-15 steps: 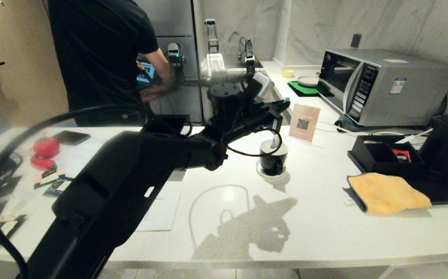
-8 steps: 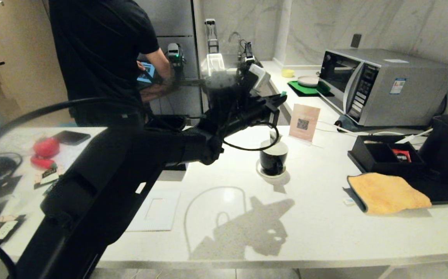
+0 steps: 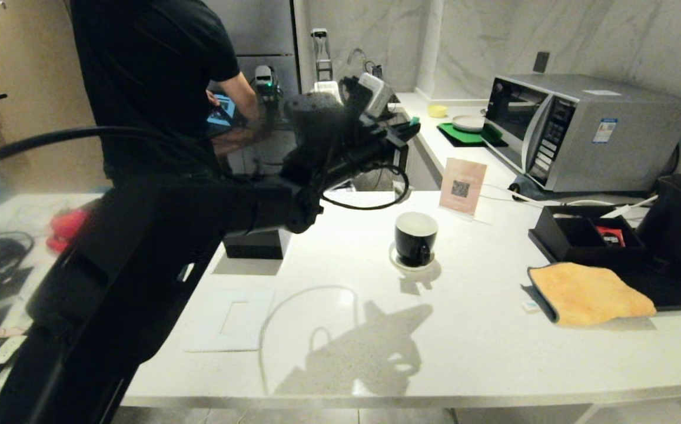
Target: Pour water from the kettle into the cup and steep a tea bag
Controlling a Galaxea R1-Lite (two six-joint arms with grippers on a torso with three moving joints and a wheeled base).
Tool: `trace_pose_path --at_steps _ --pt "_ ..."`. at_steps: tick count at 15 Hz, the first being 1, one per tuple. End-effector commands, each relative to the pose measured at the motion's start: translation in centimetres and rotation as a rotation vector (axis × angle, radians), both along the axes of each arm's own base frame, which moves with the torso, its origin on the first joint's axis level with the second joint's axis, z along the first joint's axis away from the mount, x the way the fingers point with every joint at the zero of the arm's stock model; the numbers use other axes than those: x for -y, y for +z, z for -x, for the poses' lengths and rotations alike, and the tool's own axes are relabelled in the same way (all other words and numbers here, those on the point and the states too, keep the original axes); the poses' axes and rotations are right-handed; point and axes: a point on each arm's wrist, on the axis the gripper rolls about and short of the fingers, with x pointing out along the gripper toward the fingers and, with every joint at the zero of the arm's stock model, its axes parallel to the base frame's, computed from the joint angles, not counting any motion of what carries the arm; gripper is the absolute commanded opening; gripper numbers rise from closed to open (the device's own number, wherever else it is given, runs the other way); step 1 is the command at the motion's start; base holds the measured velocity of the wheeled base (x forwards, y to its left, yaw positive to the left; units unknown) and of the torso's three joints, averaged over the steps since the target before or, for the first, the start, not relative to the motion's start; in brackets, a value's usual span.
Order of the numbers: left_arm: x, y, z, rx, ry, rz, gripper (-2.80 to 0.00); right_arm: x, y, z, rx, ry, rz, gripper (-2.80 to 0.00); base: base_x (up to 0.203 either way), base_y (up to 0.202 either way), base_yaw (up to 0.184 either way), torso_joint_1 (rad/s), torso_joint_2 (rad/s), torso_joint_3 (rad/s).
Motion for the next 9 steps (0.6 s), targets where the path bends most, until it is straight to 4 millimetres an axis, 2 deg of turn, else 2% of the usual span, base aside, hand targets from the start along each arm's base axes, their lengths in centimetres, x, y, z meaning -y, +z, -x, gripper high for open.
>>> trace_pose_path --at_steps 1,5,9 --pt "-1.2 1.5 0.0 0.029 0.019 0.017 -2.8 0.0 0.0 0.0 -0.002 0.0 0.001 -2.8 0.0 0.0 0.0 0.0 0.0 0.0" --pt "-4.1 3.5 -0.4 0.047 0.073 0.03 -2.8 0.0 0.0 0.0 -0.002 0.0 0.001 -2.8 0.0 0.0 0.0 0.0 0.0 0.0" --pt "-8.0 5.7 -0.7 0.021 0.149 0.013 -2.8 0.0 0.0 0.0 -0.002 0.0 0.001 -2.8 0.0 0.0 0.0 0.0 0.0 0.0"
